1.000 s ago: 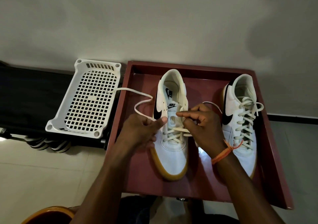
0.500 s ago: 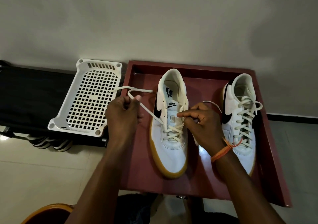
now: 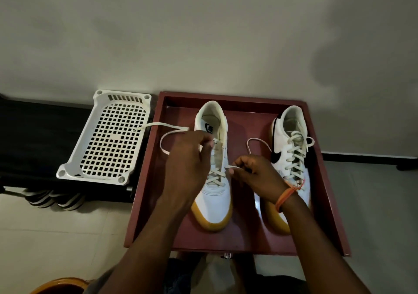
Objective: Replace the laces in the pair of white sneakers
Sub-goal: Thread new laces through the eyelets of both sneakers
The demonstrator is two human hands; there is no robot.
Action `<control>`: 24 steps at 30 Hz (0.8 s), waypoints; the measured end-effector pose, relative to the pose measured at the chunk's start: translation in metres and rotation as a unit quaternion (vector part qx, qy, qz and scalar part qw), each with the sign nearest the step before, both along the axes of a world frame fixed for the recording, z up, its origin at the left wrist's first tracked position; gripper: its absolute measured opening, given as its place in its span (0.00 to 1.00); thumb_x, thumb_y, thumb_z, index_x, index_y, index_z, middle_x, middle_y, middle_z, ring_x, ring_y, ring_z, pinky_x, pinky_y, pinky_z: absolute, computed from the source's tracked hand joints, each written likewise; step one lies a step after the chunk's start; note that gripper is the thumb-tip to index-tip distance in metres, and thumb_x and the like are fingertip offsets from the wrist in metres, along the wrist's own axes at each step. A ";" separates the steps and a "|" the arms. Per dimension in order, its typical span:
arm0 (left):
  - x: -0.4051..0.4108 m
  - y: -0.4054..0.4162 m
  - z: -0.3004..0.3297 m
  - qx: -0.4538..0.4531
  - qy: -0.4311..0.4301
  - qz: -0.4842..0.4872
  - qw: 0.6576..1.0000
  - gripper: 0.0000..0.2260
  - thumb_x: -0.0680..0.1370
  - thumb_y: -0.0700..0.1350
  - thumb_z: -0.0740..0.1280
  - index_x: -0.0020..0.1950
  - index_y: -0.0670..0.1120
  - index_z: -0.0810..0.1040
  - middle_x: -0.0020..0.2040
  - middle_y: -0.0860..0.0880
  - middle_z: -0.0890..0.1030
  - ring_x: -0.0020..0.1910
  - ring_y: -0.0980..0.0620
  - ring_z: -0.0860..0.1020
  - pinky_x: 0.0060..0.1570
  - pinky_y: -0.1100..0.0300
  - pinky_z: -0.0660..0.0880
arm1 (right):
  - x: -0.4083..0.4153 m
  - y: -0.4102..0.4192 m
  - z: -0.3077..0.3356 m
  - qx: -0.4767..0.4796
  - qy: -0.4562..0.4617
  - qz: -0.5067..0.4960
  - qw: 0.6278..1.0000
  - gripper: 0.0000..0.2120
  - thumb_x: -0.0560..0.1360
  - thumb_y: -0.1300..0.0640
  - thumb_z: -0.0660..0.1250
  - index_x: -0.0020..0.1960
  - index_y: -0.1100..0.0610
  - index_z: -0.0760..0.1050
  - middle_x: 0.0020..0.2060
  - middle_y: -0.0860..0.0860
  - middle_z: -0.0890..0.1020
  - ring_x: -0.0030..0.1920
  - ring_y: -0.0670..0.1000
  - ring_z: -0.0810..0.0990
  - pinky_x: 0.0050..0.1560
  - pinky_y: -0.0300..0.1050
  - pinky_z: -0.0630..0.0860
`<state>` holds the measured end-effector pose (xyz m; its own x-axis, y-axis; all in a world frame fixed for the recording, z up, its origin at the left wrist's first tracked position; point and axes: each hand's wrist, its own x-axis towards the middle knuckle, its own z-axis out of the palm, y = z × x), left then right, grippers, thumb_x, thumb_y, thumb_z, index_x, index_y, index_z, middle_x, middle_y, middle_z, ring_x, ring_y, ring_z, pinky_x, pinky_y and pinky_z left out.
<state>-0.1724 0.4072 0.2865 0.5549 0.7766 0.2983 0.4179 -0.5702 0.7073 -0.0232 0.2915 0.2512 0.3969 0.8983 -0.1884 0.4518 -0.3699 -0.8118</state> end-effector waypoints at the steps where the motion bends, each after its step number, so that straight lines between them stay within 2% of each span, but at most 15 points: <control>1: 0.005 -0.008 -0.002 0.042 0.026 -0.030 0.998 0.04 0.76 0.38 0.69 0.48 0.45 0.82 0.42 0.50 0.82 0.43 0.51 0.78 0.40 0.54 0.76 | 0.004 -0.002 0.007 0.001 -0.008 0.005 1.000 0.08 0.76 0.56 0.71 0.40 0.59 0.79 0.28 0.48 0.78 0.29 0.44 0.75 0.34 0.43 0.72; 3: 0.013 -0.025 -0.010 0.117 0.099 -0.082 0.985 0.07 0.72 0.34 0.68 0.45 0.44 0.80 0.39 0.46 0.81 0.42 0.43 0.78 0.36 0.51 0.76 | 0.015 -0.009 0.023 0.003 -0.015 0.000 1.000 0.07 0.76 0.59 0.71 0.39 0.57 0.80 0.28 0.49 0.80 0.30 0.46 0.77 0.35 0.47 0.74; 4: 0.017 -0.033 -0.015 0.142 0.132 -0.109 0.975 0.10 0.71 0.34 0.64 0.47 0.44 0.79 0.41 0.46 0.81 0.46 0.42 0.78 0.39 0.50 0.77 | 0.021 -0.014 0.031 0.007 0.012 -0.016 1.000 0.07 0.76 0.60 0.71 0.39 0.57 0.81 0.29 0.50 0.81 0.30 0.46 0.78 0.34 0.46 0.75; 6: 0.024 -0.049 -0.023 0.175 0.174 -0.151 0.957 0.17 0.72 0.37 0.61 0.59 0.44 0.79 0.52 0.45 0.83 0.59 0.42 0.77 0.57 0.46 0.76 | 0.031 -0.024 0.049 0.033 0.108 -0.057 0.992 0.04 0.75 0.62 0.70 0.43 0.58 0.83 0.32 0.56 0.82 0.32 0.48 0.79 0.36 0.41 0.74; 7: 0.028 -0.058 -0.028 0.193 0.186 -0.161 0.950 0.20 0.72 0.39 0.64 0.64 0.42 0.77 0.58 0.44 0.82 0.64 0.42 0.75 0.66 0.43 0.72 | 0.036 -0.028 0.058 0.054 0.141 -0.080 0.985 0.03 0.75 0.62 0.70 0.46 0.59 0.83 0.33 0.58 0.82 0.34 0.50 0.79 0.37 0.41 0.75; 8: 0.031 -0.067 -0.033 0.205 0.197 -0.172 0.943 0.24 0.71 0.41 0.68 0.67 0.39 0.75 0.62 0.42 0.80 0.67 0.41 0.74 0.70 0.41 0.66 | 0.040 -0.032 0.066 0.079 0.167 -0.104 0.977 0.05 0.75 0.62 0.69 0.48 0.59 0.83 0.33 0.59 0.82 0.34 0.51 0.79 0.39 0.41 0.75; 9: 0.033 -0.077 -0.037 0.206 0.210 -0.191 0.937 0.29 0.69 0.43 0.71 0.69 0.37 0.73 0.65 0.40 0.79 0.69 0.40 0.73 0.71 0.41 0.64 | 0.042 -0.035 0.075 0.112 0.199 -0.130 0.965 0.06 0.76 0.62 0.68 0.49 0.60 0.83 0.32 0.58 0.81 0.34 0.52 0.79 0.39 0.40 0.76; 12: 0.033 -0.104 -0.058 0.193 0.247 -0.275 0.909 0.36 0.64 0.48 0.79 0.69 0.38 0.74 0.65 0.40 0.79 0.66 0.43 0.77 0.67 0.47 0.70 | 0.049 -0.041 0.090 0.194 0.290 -0.181 0.920 0.08 0.73 0.58 0.68 0.48 0.61 0.83 0.30 0.55 0.78 0.31 0.50 0.77 0.35 0.38 0.73; 15: 0.028 -0.117 -0.072 0.179 0.272 -0.321 0.889 0.36 0.63 0.53 0.78 0.68 0.40 0.77 0.63 0.43 0.81 0.62 0.47 0.80 0.65 0.52 0.72 | 0.055 -0.047 0.095 0.219 0.312 -0.181 0.907 0.11 0.68 0.51 0.71 0.46 0.56 0.85 0.32 0.53 0.80 0.34 0.49 0.77 0.37 0.40 0.72; 18: 0.026 -0.113 -0.075 0.175 0.261 -0.313 0.896 0.34 0.64 0.52 0.77 0.68 0.42 0.77 0.62 0.46 0.81 0.62 0.49 0.80 0.65 0.56 0.71 | 0.058 -0.047 0.096 0.237 0.339 -0.181 0.892 0.11 0.67 0.51 0.71 0.45 0.56 0.85 0.34 0.53 0.81 0.35 0.49 0.78 0.39 0.39 0.75; 20: 0.025 -0.109 -0.078 0.180 0.287 -0.303 0.891 0.32 0.66 0.49 0.76 0.68 0.42 0.76 0.63 0.44 0.81 0.62 0.47 0.80 0.65 0.54 0.72 | 0.058 -0.046 0.097 0.253 0.373 -0.172 0.876 0.09 0.71 0.53 0.68 0.45 0.56 0.85 0.36 0.54 0.82 0.36 0.50 0.80 0.40 0.40 0.78; 22: 0.023 -0.107 -0.077 0.159 0.312 -0.319 0.881 0.26 0.70 0.44 0.73 0.67 0.40 0.76 0.62 0.41 0.80 0.62 0.44 0.79 0.65 0.50 0.72 | 0.058 -0.045 0.097 0.255 0.398 -0.164 0.866 0.11 0.74 0.56 0.64 0.47 0.58 0.84 0.39 0.55 0.84 0.35 0.50 0.81 0.39 0.41 0.79; 23: 0.023 -0.105 -0.073 0.132 0.310 -0.326 0.883 0.22 0.72 0.42 0.71 0.65 0.40 0.78 0.60 0.41 0.81 0.60 0.43 0.80 0.64 0.51 0.74 | 0.057 -0.044 0.097 0.246 0.394 -0.161 0.871 0.12 0.74 0.57 0.63 0.49 0.59 0.83 0.40 0.56 0.84 0.34 0.50 0.80 0.38 0.41 0.79; 24: 0.024 -0.103 -0.064 0.079 0.285 -0.320 0.900 0.15 0.75 0.42 0.69 0.62 0.41 0.79 0.57 0.41 0.82 0.56 0.44 0.81 0.59 0.54 0.76 | 0.055 -0.042 0.095 0.230 0.379 -0.157 0.882 0.12 0.74 0.58 0.63 0.51 0.61 0.82 0.41 0.57 0.85 0.32 0.50 0.79 0.36 0.41 0.78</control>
